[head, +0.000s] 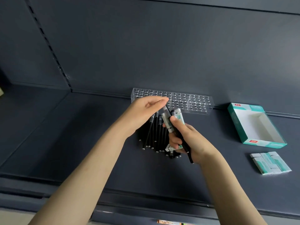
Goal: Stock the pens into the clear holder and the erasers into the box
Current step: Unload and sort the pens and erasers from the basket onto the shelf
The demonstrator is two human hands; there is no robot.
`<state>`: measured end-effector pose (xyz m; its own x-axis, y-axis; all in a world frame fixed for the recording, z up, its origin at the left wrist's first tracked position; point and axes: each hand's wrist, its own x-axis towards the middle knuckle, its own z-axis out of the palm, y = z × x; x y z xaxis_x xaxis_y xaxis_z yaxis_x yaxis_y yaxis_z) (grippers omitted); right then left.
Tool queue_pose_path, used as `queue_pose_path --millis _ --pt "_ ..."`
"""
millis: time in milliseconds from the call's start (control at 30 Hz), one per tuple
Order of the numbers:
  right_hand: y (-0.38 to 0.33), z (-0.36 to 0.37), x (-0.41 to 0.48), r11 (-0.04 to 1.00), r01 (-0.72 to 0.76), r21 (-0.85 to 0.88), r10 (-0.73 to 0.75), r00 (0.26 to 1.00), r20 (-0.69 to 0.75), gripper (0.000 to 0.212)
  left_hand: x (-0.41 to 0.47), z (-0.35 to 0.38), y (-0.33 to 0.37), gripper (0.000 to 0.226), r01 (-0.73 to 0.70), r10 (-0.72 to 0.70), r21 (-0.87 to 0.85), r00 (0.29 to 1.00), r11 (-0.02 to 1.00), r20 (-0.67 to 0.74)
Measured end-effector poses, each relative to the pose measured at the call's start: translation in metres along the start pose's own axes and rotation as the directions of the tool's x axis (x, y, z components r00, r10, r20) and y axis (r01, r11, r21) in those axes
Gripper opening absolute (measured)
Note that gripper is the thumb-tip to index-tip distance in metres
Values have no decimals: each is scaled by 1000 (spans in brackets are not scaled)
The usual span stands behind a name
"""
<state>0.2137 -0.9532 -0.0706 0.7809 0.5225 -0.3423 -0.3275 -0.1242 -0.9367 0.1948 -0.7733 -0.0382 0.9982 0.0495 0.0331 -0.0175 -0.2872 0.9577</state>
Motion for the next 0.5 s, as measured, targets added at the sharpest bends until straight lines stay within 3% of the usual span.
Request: queue_pose_path --millis 233,333,500 --pt "-1 -1 3 991 24 -129 -22 1000 22 33 9 1 -4 10 -32 28 69 998 997 59" --pt "-2 -2 5 986 23 -166 -17 999 34 30 10 2 -4 10 -53 45 141 997 989 60" --pt "-4 -4 6 980 31 -198 -20 998 60 34 14 1 0 12 -59 46 109 992 992 121"
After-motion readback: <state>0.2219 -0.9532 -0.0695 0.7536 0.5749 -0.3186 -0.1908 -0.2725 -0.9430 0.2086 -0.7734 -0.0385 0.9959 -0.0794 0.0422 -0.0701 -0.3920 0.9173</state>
